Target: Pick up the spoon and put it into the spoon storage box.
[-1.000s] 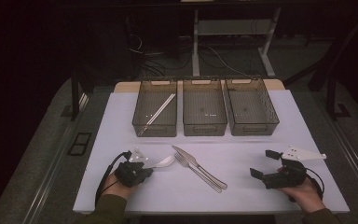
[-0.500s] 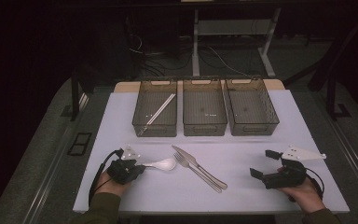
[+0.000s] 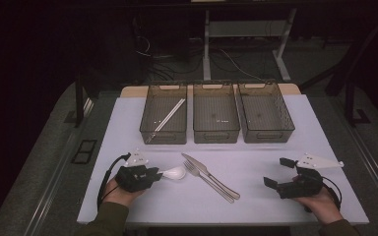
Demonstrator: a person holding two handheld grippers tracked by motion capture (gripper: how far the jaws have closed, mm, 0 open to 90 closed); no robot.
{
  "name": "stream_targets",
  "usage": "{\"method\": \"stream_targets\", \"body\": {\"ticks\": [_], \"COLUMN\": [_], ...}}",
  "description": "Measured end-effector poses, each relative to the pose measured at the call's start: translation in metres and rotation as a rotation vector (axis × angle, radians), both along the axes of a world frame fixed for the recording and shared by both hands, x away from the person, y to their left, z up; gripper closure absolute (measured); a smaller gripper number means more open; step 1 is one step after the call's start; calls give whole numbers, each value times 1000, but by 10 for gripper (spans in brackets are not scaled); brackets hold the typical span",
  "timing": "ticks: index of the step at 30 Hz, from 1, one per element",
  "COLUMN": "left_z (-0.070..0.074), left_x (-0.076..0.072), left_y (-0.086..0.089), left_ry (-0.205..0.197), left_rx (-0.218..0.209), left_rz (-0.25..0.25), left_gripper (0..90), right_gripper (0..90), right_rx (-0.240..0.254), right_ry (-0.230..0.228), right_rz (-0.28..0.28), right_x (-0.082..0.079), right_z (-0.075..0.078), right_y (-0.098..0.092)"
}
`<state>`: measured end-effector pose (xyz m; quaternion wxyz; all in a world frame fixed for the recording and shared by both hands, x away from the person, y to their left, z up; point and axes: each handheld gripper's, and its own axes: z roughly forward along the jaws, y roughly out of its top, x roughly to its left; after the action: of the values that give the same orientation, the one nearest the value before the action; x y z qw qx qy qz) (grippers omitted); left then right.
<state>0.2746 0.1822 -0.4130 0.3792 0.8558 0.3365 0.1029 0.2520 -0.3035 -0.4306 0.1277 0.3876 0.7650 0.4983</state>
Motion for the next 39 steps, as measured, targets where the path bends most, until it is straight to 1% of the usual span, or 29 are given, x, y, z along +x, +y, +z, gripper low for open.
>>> {"method": "stream_targets", "body": {"ticks": [2,3,6,8,13,16,19,21,27,29,30,31,33,35,39], "left_z": [3,4,7,7,7,4,-1,-4,-14,-15,-16,-17,-18,-19,-20], "left_x": [3,5,12,17,35,44,49,50,47,47,47,46,47,47,47], "left_y": [-3,-5,-11,-16,-30,-36,-40,-42,-45,-46,-46,-47,-46,-47,-46], "left_ry": [-16,-21,-30,-26,-21,-2,14,23,38,43,40,45,39,54,54], "left_rx": [-10,-24,-50,-68,-60,-55,-63,-51,-16,5,10,12,33,32,44], "left_rz": [-16,-24,-55,-68,-114,-130,-143,-158,-172,-178,-183,-178,-190,-179,-186], "left_gripper": [606,576,492,453,386,357,337,327,322,322,322,322,322,322,323], "right_gripper": [8,8,8,8,8,8,8,8,8,8,8,8,8,8,8], "right_rx": [0,-1,-4,-3,-2,0,0,1,-4,-5,-6,-6,-6,-7,-6], "right_ry": [0,-1,5,4,6,7,8,7,4,2,1,1,2,3,1], "right_rz": [1,1,1,1,-6,-7,-7,-5,-2,-2,-1,-1,0,1,1], "right_x": [0,1,1,1,2,2,2,2,2,2,2,2,2,2,2], "right_z": [0,-1,-1,-2,-2,-2,-2,-2,-2,-2,-2,-2,-2,-2,-1], "right_y": [0,0,1,1,1,0,-1,-1,0,0,0,0,0,0,0]}}
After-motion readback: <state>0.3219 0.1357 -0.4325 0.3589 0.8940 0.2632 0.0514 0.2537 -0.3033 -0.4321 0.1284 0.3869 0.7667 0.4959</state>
